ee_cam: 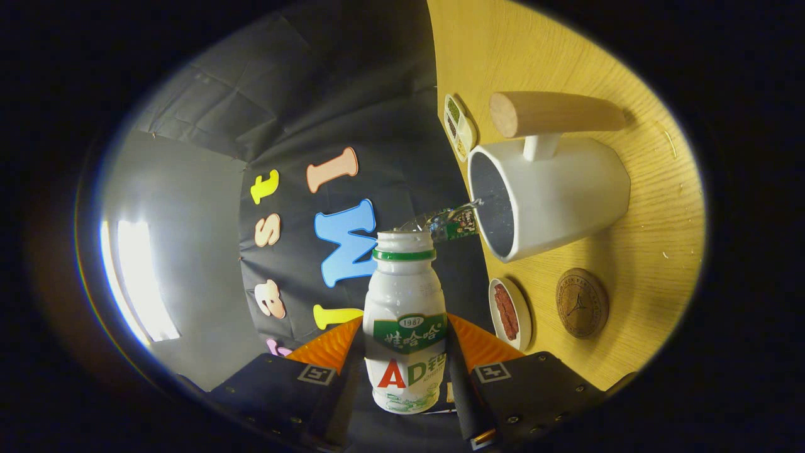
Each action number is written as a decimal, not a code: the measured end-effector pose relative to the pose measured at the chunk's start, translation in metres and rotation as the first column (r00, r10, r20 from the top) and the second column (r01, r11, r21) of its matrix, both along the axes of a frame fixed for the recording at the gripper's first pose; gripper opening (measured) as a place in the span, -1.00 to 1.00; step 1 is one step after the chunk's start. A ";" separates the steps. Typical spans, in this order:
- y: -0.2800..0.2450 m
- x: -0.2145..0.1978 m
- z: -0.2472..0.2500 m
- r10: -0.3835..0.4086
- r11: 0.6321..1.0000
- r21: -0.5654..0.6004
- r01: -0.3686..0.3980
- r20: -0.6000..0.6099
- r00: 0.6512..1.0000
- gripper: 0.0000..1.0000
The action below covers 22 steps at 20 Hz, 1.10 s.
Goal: Take the bottle from table, then pour the juice into the cup, finally place the bottle on the coaster
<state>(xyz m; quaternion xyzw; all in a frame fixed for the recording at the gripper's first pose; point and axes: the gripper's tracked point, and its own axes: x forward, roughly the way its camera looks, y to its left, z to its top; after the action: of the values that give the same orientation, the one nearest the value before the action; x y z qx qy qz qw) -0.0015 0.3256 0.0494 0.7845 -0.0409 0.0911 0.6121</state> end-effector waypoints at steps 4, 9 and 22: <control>-0.004 -0.001 0.001 -0.010 1.000 0.009 0.010 0.002 1.000 0.30; -0.006 0.000 0.004 -0.018 1.000 0.022 0.018 0.007 1.000 0.31; -0.014 -0.002 0.008 -0.059 0.995 0.078 0.056 0.031 0.998 0.30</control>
<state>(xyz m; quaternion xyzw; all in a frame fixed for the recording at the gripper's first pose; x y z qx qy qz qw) -0.0038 0.3118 0.0572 0.8043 -0.0770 0.0847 0.5831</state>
